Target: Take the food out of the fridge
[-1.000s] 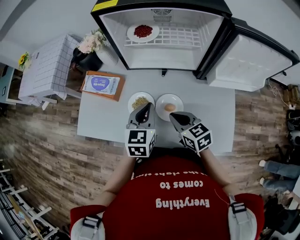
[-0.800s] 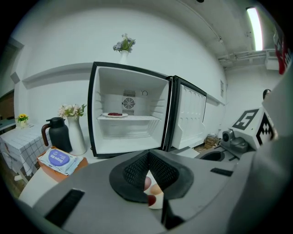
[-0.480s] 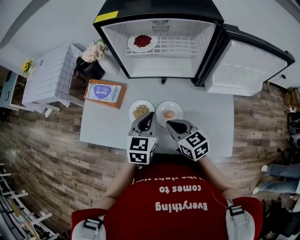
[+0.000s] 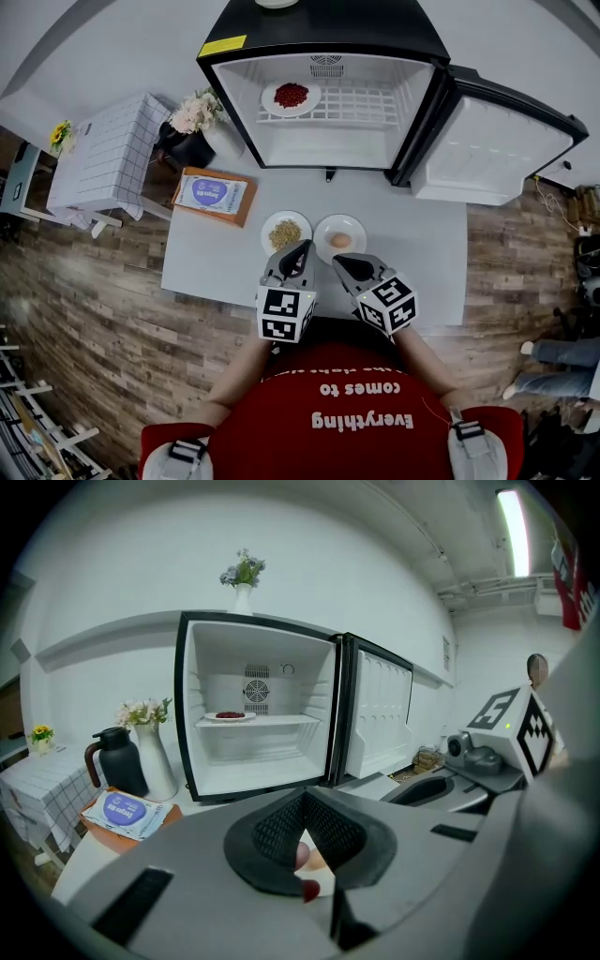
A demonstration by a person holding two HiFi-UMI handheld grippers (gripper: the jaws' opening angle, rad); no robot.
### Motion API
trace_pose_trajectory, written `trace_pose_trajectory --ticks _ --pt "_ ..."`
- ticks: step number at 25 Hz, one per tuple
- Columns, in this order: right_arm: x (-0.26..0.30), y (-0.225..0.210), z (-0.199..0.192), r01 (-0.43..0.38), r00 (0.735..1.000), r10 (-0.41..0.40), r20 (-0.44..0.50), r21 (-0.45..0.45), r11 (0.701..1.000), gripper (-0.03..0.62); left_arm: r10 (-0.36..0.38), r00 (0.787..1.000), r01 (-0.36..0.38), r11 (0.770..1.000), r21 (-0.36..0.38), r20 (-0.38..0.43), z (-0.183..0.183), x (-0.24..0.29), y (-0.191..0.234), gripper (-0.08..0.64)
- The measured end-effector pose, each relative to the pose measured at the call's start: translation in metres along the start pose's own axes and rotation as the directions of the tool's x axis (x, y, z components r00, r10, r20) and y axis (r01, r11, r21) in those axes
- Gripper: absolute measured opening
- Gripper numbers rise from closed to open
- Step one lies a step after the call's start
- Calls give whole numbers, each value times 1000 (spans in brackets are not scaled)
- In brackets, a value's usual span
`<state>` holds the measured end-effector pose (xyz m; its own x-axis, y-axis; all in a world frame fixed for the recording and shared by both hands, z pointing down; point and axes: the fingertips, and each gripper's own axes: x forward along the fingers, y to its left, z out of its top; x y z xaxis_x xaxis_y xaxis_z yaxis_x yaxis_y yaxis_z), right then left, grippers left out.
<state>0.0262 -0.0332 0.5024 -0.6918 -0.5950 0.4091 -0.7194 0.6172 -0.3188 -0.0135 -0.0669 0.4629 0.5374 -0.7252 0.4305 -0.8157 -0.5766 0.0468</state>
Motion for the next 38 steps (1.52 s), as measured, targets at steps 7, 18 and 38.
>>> trace_pose_trajectory --ticks 7,18,38 --pt "6 -23 22 81 997 -82 8 45 996 14 -27 1000 26 999 -27 -15 -8 -1 3 8" --pt "41 -54 102 89 993 -102 61 183 979 15 -37 998 39 998 -42 49 27 0 55 8" --pt "143 -168 223 -7 987 -94 127 633 774 101 -44 993 61 985 -163 107 51 35 118 8"
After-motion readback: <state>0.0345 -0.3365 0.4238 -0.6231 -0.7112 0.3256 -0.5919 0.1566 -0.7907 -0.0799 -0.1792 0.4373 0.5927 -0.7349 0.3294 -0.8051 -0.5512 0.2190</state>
